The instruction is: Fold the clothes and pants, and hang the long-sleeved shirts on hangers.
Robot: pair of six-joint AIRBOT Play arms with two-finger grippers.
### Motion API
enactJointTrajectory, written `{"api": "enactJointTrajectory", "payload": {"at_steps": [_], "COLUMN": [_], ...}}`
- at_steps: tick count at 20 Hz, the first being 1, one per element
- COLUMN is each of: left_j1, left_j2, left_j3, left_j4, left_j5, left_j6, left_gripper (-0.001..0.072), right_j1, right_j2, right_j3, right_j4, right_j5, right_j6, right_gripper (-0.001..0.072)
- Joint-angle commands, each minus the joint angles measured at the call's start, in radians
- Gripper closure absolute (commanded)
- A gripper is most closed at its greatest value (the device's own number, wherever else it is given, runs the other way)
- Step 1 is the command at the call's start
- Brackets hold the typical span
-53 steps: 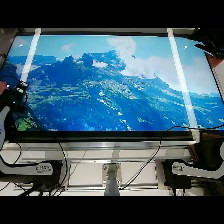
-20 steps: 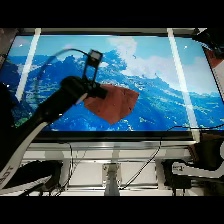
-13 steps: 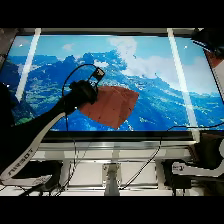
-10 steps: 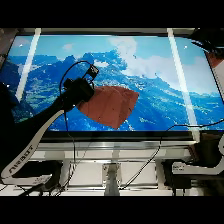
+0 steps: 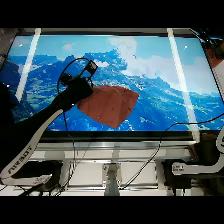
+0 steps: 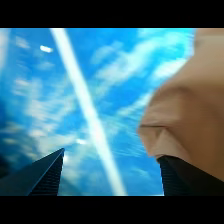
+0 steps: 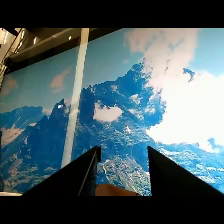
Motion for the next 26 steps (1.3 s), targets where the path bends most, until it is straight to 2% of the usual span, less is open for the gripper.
{"api": "enactJointTrajectory", "payload": {"at_steps": [1, 3, 5, 8, 9, 10, 11, 12, 13, 15, 16, 18, 22, 24, 26], "left_j1": [0.001, -0.009, -0.032, -0.078, -0.092, -0.102, -0.106, -0.106, -0.105, -0.096, -0.083, -0.034, 0.151, 0.261, 0.383], "left_j2": [0.011, 0.027, 0.031, 0.031, 0.032, 0.032, 0.031, 0.029, 0.029, 0.032, 0.034, 0.047, 0.097, 0.132, 0.152], "left_j3": [0.011, 0.029, 0.056, 0.094, 0.095, 0.095, 0.094, 0.092, 0.092, 0.092, 0.092, 0.092, 0.092, 0.092, 0.092], "left_j4": [0.195, 0.192, 0.172, 0.063, 0.041, 0.014, -0.019, -0.043, -0.056, -0.06, -0.081, -0.238, -0.733, -0.888, -1.001], "left_j5": [-0.042, -0.042, -0.037, -0.021, -0.015, -0.013, -0.006, 0.013, 0.035, 0.112, 0.161, 0.219, 0.31, 0.334, 0.296], "left_j6": [-0.005, -0.055, -0.175, -0.184, -0.216, -0.277, -0.305, -0.308, -0.314, -0.311, -0.297, -0.203, 0.052, 0.193, 0.298], "left_gripper": [0.007, 0.007, 0.0071, 0.0072, 0.0077, 0.0207, 0.0451, 0.0688, 0.0699, 0.0701, 0.0702, 0.0702, 0.0702, 0.0703, 0.0703], "right_j1": [0.041, 0.069, 0.099, 0.137, 0.145, 0.151, 0.151, 0.151, 0.15, 0.144, 0.144, 0.144, 0.145, 0.145, 0.145], "right_j2": [-0.025, -0.052, -0.084, -0.129, -0.141, -0.151, -0.157, -0.161, -0.161, -0.161, -0.16, -0.151, -0.074, 0.006, 0.1], "right_j3": [0.0, 0.0, 0.0, 0.0, 0.0, 0.0, 0.0, 0.0, 0.0, -0.001, -0.01, -0.059, -0.296, -0.467, -0.654], "right_j4": [-0.048, -0.08, -0.084, -0.084, -0.085, -0.091, -0.102, -0.111, -0.128, -0.127, -0.113, -0.056, 0.123, 0.203, 0.259], "right_j5": [-0.043, -0.043, -0.043, -0.043, -0.042, -0.042, -0.033, -0.015, 0.01, 0.107, 0.145, 0.179, 0.152, 0.132, 0.114], "right_j6": [-0.003, -0.003, -0.003, -0.003, -0.003, -0.003, -0.004, -0.007, -0.008, -0.08, -0.106, -0.142, -0.239, -0.301, -0.354], "right_gripper": [0.0364, 0.0364, 0.0364, 0.0365, 0.0366, 0.0399, 0.0643, 0.0697, 0.0698, 0.07, 0.0701, 0.0701, 0.07, 0.0701, 0.0701]}}
